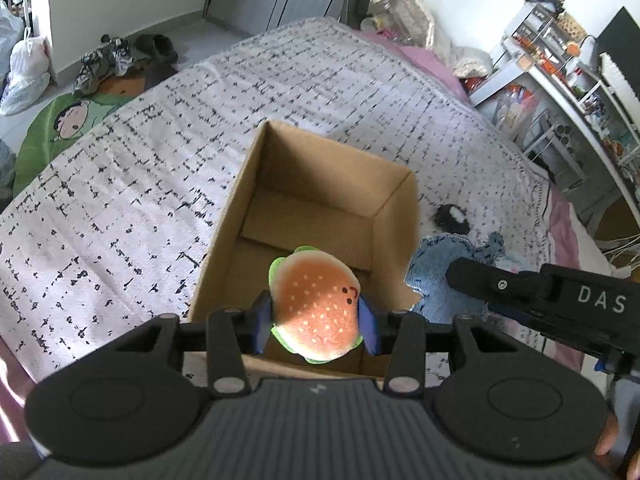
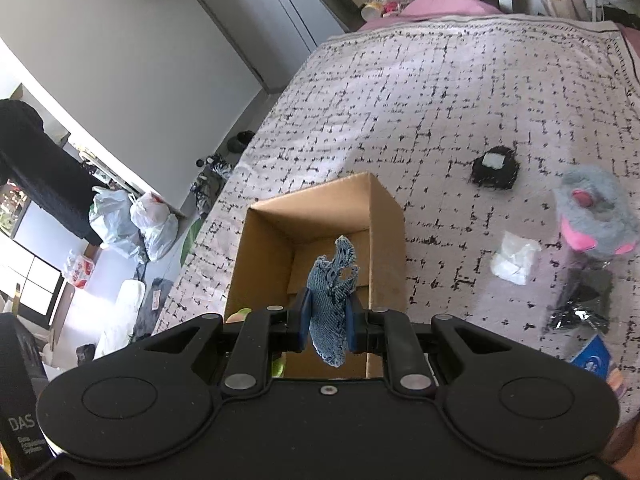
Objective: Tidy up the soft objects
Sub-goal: 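Carry both plushes over the cardboard box and open both grippers, then lift both tools from the box and move toward the remaining items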
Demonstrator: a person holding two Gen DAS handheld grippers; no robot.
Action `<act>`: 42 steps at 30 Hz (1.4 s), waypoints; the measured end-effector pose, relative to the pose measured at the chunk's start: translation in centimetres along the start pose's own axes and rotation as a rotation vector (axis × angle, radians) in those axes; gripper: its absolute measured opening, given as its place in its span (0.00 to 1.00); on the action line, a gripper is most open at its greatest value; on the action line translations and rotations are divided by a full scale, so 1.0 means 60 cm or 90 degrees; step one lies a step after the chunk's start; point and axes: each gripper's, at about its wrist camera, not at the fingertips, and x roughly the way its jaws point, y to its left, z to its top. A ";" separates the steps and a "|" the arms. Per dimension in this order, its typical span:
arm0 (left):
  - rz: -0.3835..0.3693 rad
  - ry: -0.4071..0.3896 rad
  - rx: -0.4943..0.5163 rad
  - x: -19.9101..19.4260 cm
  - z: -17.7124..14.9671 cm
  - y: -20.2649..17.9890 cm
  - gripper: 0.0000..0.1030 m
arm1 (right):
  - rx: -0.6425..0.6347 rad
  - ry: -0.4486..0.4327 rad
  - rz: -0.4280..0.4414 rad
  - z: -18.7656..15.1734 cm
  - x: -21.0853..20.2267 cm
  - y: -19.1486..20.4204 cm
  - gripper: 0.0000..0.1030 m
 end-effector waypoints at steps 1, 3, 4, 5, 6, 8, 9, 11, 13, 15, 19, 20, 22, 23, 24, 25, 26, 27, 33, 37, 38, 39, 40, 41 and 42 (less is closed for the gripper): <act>0.002 0.005 -0.001 0.006 0.001 0.003 0.43 | 0.001 0.005 0.000 0.000 0.006 0.000 0.17; 0.005 0.014 -0.003 0.017 0.002 0.007 0.43 | 0.000 0.016 -0.002 -0.001 0.018 0.001 0.17; 0.008 0.019 -0.004 0.022 0.003 0.010 0.43 | -0.002 0.021 -0.004 -0.001 0.023 0.002 0.17; 0.013 0.025 -0.006 0.027 0.004 0.012 0.43 | -0.003 0.025 -0.007 -0.001 0.028 0.002 0.17; 0.021 0.034 -0.008 0.033 0.005 0.014 0.43 | -0.004 0.028 -0.008 -0.001 0.032 0.003 0.17; 0.031 0.048 -0.010 0.042 0.005 0.017 0.43 | -0.003 0.035 -0.007 -0.001 0.039 0.006 0.17; 0.038 0.052 -0.009 0.045 0.005 0.017 0.43 | -0.004 0.038 -0.007 -0.001 0.042 0.007 0.17; 0.054 0.061 -0.009 0.050 0.007 0.019 0.46 | -0.008 0.042 -0.005 -0.001 0.047 0.012 0.17; 0.060 0.071 -0.017 0.052 0.010 0.024 0.46 | -0.010 0.046 -0.003 -0.002 0.050 0.015 0.17; 0.056 0.075 -0.023 0.047 0.013 0.027 0.48 | -0.007 0.049 -0.003 -0.003 0.053 0.015 0.17; 0.063 0.066 -0.015 0.030 0.018 0.028 0.51 | -0.003 0.054 -0.005 -0.005 0.057 0.013 0.17; 0.062 0.061 -0.015 0.024 0.018 0.029 0.51 | 0.000 0.056 -0.004 -0.005 0.056 0.012 0.17; 0.059 0.054 -0.018 0.014 0.020 0.029 0.51 | -0.002 0.059 -0.003 -0.005 0.056 0.014 0.17; 0.057 0.051 -0.019 0.009 0.020 0.030 0.51 | -0.003 0.060 -0.003 -0.005 0.055 0.015 0.17; 0.057 0.048 -0.019 0.005 0.021 0.030 0.51 | -0.002 0.061 -0.002 -0.006 0.053 0.017 0.17; 0.056 0.046 -0.019 0.001 0.021 0.030 0.51 | 0.000 0.064 0.000 -0.006 0.053 0.019 0.19; 0.056 0.044 -0.022 -0.004 0.021 0.031 0.51 | 0.005 0.069 0.004 -0.007 0.052 0.020 0.19; 0.055 0.042 -0.024 -0.007 0.022 0.031 0.51 | 0.010 0.072 0.007 -0.008 0.052 0.021 0.19; 0.052 0.034 -0.027 -0.028 0.019 0.031 0.57 | 0.011 0.076 0.017 -0.015 0.035 0.022 0.31; 0.052 0.028 -0.033 -0.038 0.014 0.029 0.66 | 0.013 0.067 0.017 -0.021 0.013 0.014 0.39; 0.052 0.027 -0.033 -0.040 0.013 0.026 0.68 | 0.012 0.064 0.015 -0.021 0.007 0.011 0.40; 0.050 0.025 -0.034 -0.043 0.011 0.025 0.69 | 0.009 0.059 0.014 -0.023 0.000 0.009 0.41; 0.048 0.023 -0.035 -0.046 0.009 0.022 0.69 | 0.007 0.056 0.013 -0.024 -0.007 0.005 0.42; 0.047 0.021 -0.035 -0.049 0.007 0.019 0.69 | 0.007 0.054 0.012 -0.025 -0.012 0.002 0.42; 0.046 0.019 -0.035 -0.052 0.005 0.017 0.70 | 0.008 0.052 0.011 -0.026 -0.018 -0.002 0.43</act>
